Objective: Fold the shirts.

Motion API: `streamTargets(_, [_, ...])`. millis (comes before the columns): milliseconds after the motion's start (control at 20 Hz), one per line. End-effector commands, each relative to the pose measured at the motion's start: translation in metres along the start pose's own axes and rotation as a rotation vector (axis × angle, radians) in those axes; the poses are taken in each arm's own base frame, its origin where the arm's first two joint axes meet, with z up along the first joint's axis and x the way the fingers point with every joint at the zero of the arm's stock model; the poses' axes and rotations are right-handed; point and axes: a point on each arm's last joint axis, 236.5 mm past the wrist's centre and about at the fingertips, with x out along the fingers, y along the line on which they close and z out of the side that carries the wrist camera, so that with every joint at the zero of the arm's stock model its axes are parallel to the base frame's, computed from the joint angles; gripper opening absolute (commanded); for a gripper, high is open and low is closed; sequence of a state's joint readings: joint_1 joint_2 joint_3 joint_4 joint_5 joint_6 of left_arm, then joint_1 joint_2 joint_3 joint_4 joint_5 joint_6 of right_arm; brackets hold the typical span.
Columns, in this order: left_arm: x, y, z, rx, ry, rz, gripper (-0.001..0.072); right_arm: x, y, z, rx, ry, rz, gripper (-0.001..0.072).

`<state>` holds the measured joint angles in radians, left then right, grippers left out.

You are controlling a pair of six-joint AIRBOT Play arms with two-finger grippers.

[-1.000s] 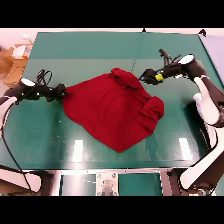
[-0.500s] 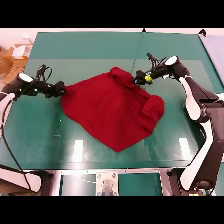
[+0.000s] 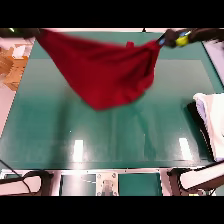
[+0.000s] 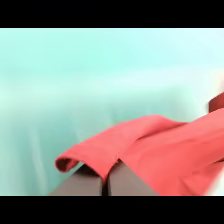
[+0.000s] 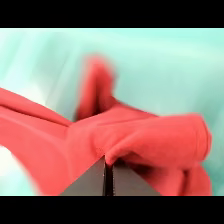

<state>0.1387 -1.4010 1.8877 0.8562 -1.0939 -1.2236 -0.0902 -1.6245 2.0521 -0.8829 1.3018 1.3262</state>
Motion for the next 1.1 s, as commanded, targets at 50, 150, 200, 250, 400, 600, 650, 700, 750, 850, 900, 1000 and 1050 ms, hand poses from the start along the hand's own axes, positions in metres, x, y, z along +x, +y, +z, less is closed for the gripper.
streamTargets(50, [-0.152,-0.116,0.094,0.273,-0.305,-0.02,0.0019,-0.145,0.074,0.033,-0.197,-0.239,-0.13,0.0018])
streamTargets(150, [-0.197,-0.142,0.1,0.335,-0.379,0.009,0.0019,-0.192,0.102,0.033,-0.261,-0.321,-0.173,0.0018])
streamTargets(200, [-0.215,-0.147,0.102,0.363,-0.404,0.047,0.0019,-0.213,0.115,0.03,-0.291,-0.354,-0.191,0.0018])
streamTargets(250, [-0.232,-0.146,0.103,0.386,-0.427,0.102,0.0019,-0.228,0.128,0.025,-0.332,-0.367,-0.194,0.0019])
streamTargets(400, [-0.254,-0.14,0.102,0.389,-0.442,0.191,0.0019,-0.26,0.155,0.009,-0.376,-0.4,-0.202,0.0018])
streamTargets(600, [-0.241,-0.123,0.094,0.357,-0.401,0.218,0.0019,-0.286,0.163,0.001,-0.402,-0.439,-0.257,0.0019])
streamTargets(650, [-0.232,-0.113,0.089,0.343,-0.372,0.229,0.0019,-0.282,0.16,-0.001,-0.394,-0.428,-0.256,0.0019])
streamTargets(700, [-0.218,-0.101,0.081,0.324,-0.335,0.235,0.0019,-0.271,0.152,-0.006,-0.375,-0.398,-0.252,0.0019])
streamTargets(750, [-0.199,-0.087,0.07,0.297,-0.285,0.236,0.0019,-0.252,0.139,-0.013,-0.341,-0.349,-0.24,0.0019])
streamTargets(850, [-0.15,-0.051,0.041,0.238,-0.16,0.234,0.0019,-0.198,0.1,-0.032,-0.234,-0.259,-0.21,0.0019])
streamTargets(900, [-0.12,-0.03,0.023,0.202,-0.087,0.226,0.0019,-0.166,0.076,-0.044,-0.167,-0.228,-0.202,0.0019])
streamTargets(1000, [-0.055,0.009,-0.018,0.152,0.052,0.187,0.002,-0.095,0.018,-0.078,-0.021,-0.189,-0.217,0.0019])
streamTargets(1050, [-0.021,0.027,-0.04,0.121,0.105,0.158,0.002,-0.056,-0.011,-0.1,0.052,-0.178,-0.231,0.0019])
